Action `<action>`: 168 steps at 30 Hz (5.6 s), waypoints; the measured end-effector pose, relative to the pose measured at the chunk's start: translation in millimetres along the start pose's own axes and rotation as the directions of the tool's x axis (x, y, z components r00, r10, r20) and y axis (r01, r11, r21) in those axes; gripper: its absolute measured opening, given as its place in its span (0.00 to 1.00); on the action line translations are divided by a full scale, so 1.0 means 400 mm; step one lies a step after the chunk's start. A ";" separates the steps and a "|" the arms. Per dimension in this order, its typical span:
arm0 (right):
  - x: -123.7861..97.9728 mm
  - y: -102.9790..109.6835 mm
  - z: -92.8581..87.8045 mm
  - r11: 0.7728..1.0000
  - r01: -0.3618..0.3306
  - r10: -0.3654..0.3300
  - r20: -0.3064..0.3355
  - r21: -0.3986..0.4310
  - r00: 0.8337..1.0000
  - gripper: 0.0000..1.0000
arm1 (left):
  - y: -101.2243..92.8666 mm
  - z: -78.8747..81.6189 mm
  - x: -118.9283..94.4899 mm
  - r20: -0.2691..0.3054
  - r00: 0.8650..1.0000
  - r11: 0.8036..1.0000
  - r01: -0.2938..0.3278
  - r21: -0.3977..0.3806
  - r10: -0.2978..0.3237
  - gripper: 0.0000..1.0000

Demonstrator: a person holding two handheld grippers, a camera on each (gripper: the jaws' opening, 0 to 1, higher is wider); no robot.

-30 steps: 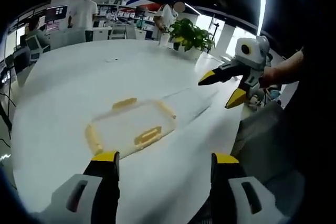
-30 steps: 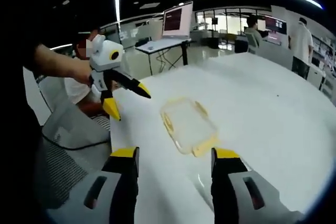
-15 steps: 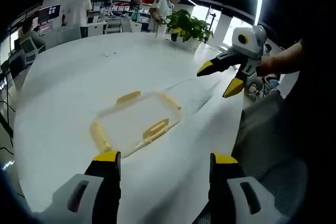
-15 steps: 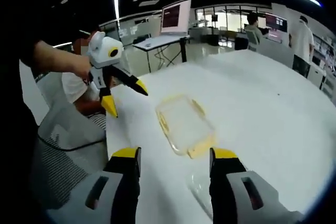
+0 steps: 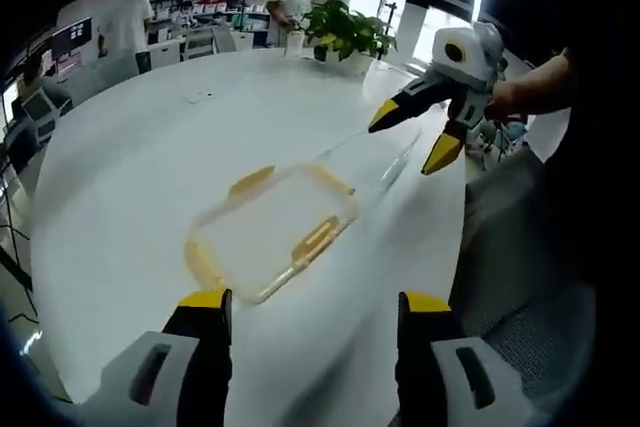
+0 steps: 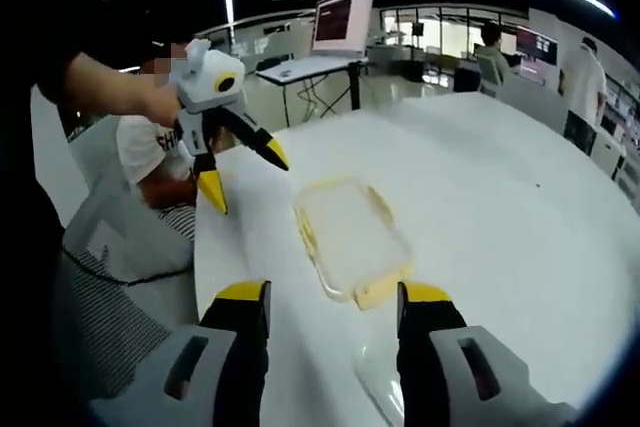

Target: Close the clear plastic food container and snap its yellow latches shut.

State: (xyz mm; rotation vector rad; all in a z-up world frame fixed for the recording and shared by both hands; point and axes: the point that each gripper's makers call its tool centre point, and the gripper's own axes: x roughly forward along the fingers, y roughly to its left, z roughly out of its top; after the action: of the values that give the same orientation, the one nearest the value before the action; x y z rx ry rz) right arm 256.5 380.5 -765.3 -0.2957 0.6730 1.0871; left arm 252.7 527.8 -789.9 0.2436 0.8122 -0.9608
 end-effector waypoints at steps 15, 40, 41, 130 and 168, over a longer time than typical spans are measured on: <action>0.031 -0.047 -0.003 1.000 0.021 -0.021 -0.052 -0.013 0.998 0.48 | 0.073 0.000 0.014 -0.076 0.997 0.996 0.009 0.091 -0.002 0.61; 0.075 -0.068 -0.017 0.997 -0.004 -0.007 -0.142 -0.073 0.990 0.46 | 0.136 -0.016 0.050 -0.222 0.975 0.970 0.071 0.234 -0.018 0.56; 0.077 -0.070 -0.016 0.997 -0.004 -0.008 -0.144 -0.079 0.990 0.46 | 0.141 -0.015 0.052 -0.226 0.974 0.968 0.073 0.238 -0.018 0.57; 0.187 -0.132 -0.111 0.901 -0.271 0.012 -0.605 -0.339 0.796 0.39 | 0.205 -0.020 0.138 -0.506 0.863 0.760 0.334 0.558 -0.007 0.35; 0.159 -0.130 -0.091 0.890 -0.295 0.038 -0.588 -0.348 0.808 0.37 | 0.172 -0.006 0.094 -0.482 0.876 0.814 0.287 0.505 -0.010 0.34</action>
State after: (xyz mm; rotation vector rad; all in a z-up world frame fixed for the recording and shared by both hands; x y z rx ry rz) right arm 308.1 383.1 -838.5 -0.9887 1.0048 1.3317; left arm 318.5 544.5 -829.2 0.9715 0.9716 -1.3147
